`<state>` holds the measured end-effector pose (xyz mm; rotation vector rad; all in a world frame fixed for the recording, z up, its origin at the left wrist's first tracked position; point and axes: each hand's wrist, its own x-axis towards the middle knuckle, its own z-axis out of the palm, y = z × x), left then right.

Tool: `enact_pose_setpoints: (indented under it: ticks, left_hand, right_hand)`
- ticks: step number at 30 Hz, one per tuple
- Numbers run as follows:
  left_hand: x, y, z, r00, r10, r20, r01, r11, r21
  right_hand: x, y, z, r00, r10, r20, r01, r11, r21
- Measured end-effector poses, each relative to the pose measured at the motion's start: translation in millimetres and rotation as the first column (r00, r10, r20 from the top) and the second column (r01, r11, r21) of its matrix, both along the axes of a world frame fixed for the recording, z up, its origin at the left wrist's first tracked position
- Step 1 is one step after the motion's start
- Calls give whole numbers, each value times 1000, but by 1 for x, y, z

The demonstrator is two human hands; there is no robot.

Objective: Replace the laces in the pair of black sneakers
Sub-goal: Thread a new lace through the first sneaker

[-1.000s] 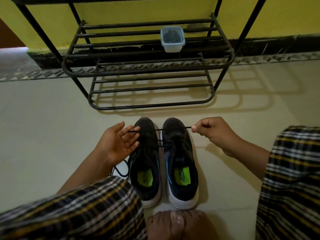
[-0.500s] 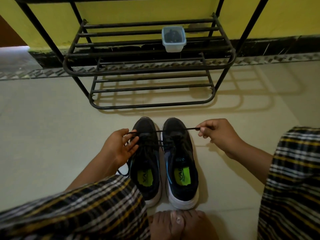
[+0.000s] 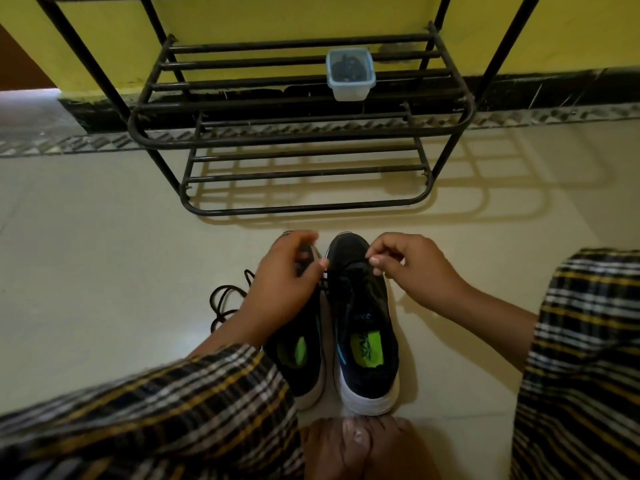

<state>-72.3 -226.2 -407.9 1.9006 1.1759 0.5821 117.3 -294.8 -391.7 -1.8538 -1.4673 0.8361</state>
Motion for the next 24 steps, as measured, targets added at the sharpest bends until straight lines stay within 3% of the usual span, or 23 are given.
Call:
enact_pose_setpoints:
  ticks: [3, 8, 10, 12, 15, 19, 24]
  left_hand:
    - [15, -15, 4, 978, -207, -3, 207, 977, 51]
    - [15, -18, -1, 985, -169, 39, 167, 985, 37]
    - [13, -16, -5, 995, -85, 50, 86, 996, -21]
    - [12, -15, -7, 998, -12, 58, 17, 996, -83]
    - [11, -15, -9, 999, 24, 44, -19, 993, -113]
    - [12, -17, -9, 997, -41, -66, 36, 997, -75]
    - [18, -19, -11, 992, -97, -82, 88, 990, -111]
  right_hand:
    - [-8, -1, 4, 998, 63, -25, -62, 997, 39]
    - [-6, -5, -2, 998, 48, -33, -49, 999, -16]
    - [0, -5, -9, 995, 72, 74, -61, 988, -142]
    - [4, -7, -15, 953, 206, 221, -119, 928, -353]
    - [1, -12, -22, 901, 367, 231, -203, 827, -524]
    - [-4, -16, -23, 862, 459, 215, -296, 799, -523]
    - [0, -19, -19, 884, 442, 155, -315, 806, -501]
